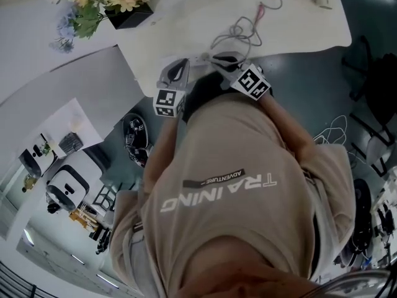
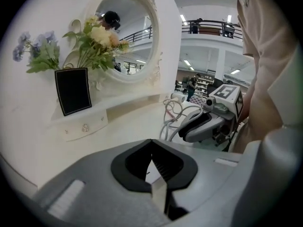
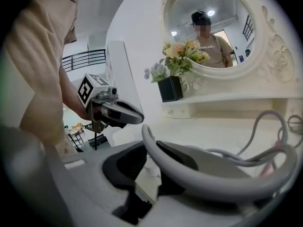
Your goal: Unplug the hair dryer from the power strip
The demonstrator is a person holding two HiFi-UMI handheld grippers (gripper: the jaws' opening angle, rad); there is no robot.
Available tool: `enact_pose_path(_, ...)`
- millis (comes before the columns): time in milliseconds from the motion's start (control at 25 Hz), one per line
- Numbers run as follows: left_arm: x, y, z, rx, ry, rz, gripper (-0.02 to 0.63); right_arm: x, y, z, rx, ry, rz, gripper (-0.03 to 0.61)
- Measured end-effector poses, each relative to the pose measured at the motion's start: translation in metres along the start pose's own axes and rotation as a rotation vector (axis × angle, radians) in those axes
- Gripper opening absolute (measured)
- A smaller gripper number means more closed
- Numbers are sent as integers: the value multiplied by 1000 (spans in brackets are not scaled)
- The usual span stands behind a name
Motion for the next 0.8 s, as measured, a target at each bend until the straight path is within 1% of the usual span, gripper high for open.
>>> enact_pose_path(40, 1, 5, -3, 24, 9, -8, 6, 1, 0, -2, 4, 5, -2, 63)
enact_pose_path(200, 4, 11, -16, 128, 46, -52, 6, 4, -9, -9, 19, 39, 11, 67)
enact_pose_path(360, 0, 25, -20, 233, 98, -116, 6, 13, -16, -20, 49, 75, 33, 81)
enact_pose_path(400, 1, 26, -22, 247, 108, -127, 6, 12, -17, -24, 60, 79, 44, 91)
enact_pose_path(560, 9, 30, -26, 282, 141, -151, 6, 10, -21, -44, 140, 111, 108, 92)
enact_pose_path(720, 8, 47, -23, 355, 182, -217, 6, 15, -13, -58, 211, 164, 134, 92)
enact_pose_path(800, 8, 50, -25, 360, 198, -244, 6, 13, -12, -62, 236, 184, 137, 91)
Point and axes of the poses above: the fingertips, and each gripper's own axes: z backward along the fingers, x to its left, y out of its underside, the point moved 3 cm from there along z, backward along the fingers, and after that the axes turned 4 degrees about y, right-handed, at the moved point
